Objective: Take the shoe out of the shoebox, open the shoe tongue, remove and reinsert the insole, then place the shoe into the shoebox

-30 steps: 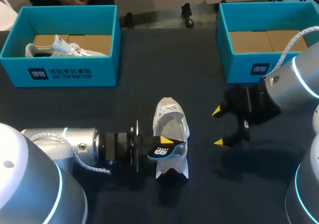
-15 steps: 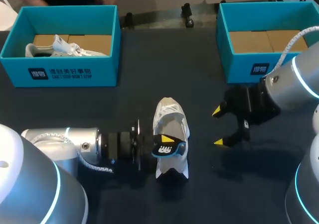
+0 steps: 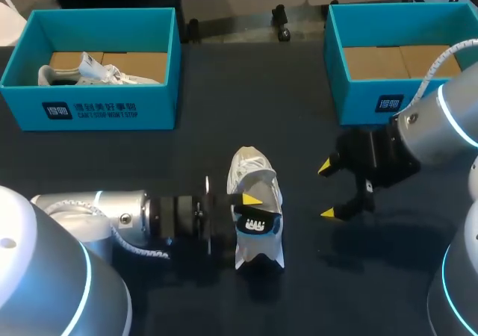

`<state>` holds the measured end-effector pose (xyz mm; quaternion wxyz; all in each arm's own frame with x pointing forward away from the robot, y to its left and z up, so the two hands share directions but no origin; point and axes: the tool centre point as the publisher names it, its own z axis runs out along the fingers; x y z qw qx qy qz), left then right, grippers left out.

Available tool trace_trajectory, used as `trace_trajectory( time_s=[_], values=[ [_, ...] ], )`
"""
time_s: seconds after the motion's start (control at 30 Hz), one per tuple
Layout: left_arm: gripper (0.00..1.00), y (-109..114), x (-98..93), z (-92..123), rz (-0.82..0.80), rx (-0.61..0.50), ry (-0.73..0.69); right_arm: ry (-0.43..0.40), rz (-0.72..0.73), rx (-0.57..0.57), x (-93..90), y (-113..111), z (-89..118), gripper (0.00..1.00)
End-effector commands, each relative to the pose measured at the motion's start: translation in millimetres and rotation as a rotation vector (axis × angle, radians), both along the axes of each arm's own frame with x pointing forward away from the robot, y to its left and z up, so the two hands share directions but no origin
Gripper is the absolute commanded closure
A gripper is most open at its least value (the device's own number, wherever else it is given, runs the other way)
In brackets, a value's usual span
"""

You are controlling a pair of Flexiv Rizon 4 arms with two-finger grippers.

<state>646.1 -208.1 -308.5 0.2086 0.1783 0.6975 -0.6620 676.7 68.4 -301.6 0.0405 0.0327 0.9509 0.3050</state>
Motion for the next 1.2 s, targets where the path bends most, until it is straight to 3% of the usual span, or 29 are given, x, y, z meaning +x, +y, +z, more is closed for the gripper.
trace_trajectory(
  time_s=[0.03,0.07,0.13,0.97,1.2],
  values=[
    [0.8,8,-5.7,4,-0.004,0.001,-0.001,-0.003,-0.001,0.001,-1.4,0,-1,0.0],
    [0.91,8,-6.4,5,-0.006,0.001,-0.002,-0.003,-0.001,0.001,-1.4,0,-1,0.0],
    [1.0,9,-7.7,5,-0.012,0.004,0.001,-0.003,-0.001,0.001,-1.4,0,-1,0.0],
    [1.0,-1,13.2,-25,-0.03,0.074,-0.049,-0.003,-0.001,0.001,-1.4,0,-1,0.0],
    [1.0,-1,11.9,-19,-0.018,0.072,-0.045,-0.003,-0.001,0.001,-1.4,0,-1,0.0]
  ],
)
